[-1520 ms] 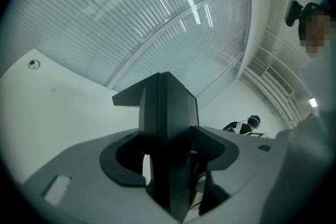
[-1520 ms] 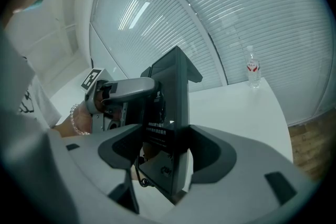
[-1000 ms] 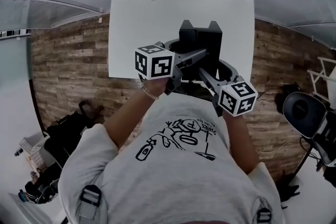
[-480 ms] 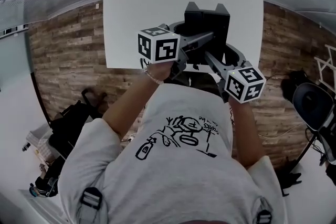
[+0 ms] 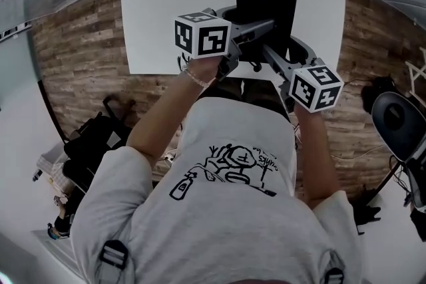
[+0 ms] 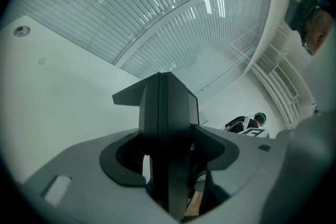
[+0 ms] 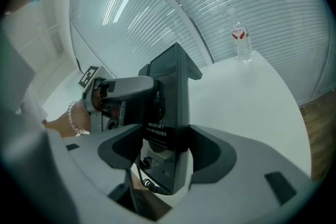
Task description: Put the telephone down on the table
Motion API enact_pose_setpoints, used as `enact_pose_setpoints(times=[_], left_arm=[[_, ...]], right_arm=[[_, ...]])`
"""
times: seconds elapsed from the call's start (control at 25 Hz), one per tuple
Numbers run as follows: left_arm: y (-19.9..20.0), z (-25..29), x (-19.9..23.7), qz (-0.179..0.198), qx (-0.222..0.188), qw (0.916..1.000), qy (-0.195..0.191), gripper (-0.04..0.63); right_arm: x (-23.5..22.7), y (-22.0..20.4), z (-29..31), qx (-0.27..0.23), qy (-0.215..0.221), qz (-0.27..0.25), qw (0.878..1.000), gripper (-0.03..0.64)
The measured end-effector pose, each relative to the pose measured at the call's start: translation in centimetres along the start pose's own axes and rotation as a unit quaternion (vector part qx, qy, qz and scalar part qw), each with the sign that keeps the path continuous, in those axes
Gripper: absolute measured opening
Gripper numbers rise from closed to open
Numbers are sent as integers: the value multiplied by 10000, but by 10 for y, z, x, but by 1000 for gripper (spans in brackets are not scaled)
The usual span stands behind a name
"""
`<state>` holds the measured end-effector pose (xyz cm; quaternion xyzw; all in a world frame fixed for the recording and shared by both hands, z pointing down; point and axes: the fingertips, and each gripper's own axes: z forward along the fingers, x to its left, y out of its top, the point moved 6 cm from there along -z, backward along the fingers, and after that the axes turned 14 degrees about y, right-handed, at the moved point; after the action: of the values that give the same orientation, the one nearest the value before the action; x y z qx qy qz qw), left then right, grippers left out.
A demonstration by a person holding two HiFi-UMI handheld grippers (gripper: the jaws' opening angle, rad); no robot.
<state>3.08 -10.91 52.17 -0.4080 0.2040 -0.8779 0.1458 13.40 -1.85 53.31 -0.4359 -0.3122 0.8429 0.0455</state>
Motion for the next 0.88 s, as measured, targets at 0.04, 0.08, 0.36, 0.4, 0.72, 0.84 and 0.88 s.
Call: enact_pose_setpoints(times=[0.04, 0.08, 0.36, 0.4, 0.72, 0.84, 0.88], left_arm=[[-1, 4, 4, -16, 30, 10000, 12, 285], [-2, 7, 8, -42, 65, 10000, 24, 285], [-8, 29, 34, -178, 226, 9996, 45, 285], [-9, 32, 38, -182, 244, 9995, 56, 285], [-15, 56, 62, -172, 334, 9993, 77, 285], [-19, 60, 68, -166, 390, 9991, 87, 285], [-20, 61, 70, -163, 411, 9990, 91, 285]], right_arm=[[-4, -2, 3, 14, -3, 38, 10000, 267], [-8, -3, 6, 34, -6, 77, 10000, 267], [-32, -12, 25, 184, -10, 258, 9995, 267], [-36, -14, 28, 201, -13, 284, 9994, 267], [-64, -24, 45, 301, -60, 457, 9985, 267], [-68, -29, 50, 309, -68, 510, 9982, 267], [-70, -30, 51, 314, -70, 531, 9981, 267]])
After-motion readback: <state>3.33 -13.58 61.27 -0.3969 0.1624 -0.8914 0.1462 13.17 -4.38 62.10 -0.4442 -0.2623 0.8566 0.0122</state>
